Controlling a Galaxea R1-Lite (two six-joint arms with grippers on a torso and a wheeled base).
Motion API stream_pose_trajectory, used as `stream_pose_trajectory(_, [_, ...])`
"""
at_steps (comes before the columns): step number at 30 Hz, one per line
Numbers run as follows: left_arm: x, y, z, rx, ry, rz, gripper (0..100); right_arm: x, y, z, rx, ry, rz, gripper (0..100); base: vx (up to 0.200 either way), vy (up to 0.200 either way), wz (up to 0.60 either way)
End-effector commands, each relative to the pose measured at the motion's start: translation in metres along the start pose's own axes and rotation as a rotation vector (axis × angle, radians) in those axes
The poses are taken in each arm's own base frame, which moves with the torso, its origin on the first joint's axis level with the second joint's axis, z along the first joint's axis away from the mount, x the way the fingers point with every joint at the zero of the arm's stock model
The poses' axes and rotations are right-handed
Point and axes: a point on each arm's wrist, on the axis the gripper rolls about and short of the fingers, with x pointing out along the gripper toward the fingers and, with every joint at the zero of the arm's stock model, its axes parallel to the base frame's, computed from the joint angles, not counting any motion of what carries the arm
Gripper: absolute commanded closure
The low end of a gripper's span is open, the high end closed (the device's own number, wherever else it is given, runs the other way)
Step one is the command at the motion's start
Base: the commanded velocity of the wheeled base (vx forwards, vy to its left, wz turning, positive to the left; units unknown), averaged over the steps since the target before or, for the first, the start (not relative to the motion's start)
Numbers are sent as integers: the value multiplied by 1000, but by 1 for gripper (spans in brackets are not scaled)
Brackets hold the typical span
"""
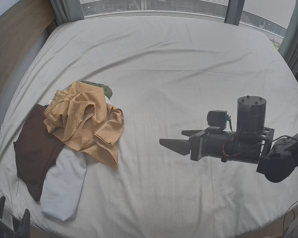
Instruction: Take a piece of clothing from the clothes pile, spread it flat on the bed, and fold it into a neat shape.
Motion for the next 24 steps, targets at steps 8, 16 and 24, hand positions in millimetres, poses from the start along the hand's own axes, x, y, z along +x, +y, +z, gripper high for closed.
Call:
stream_pose_trajectory(8, [0,0,-5,8,3,-3,0,58,2,-21,-4,65,36,0,0,0,0])
stream_pose_trajectory(16, [0,0,-5,3,3,-1,0,97,8,-47,-14,110,38,0,0,0,0])
stream_pose_trajectory(24, [0,0,-5,2,3,-3,0,128,11,-55,-24,102,38,0,0,0,0])
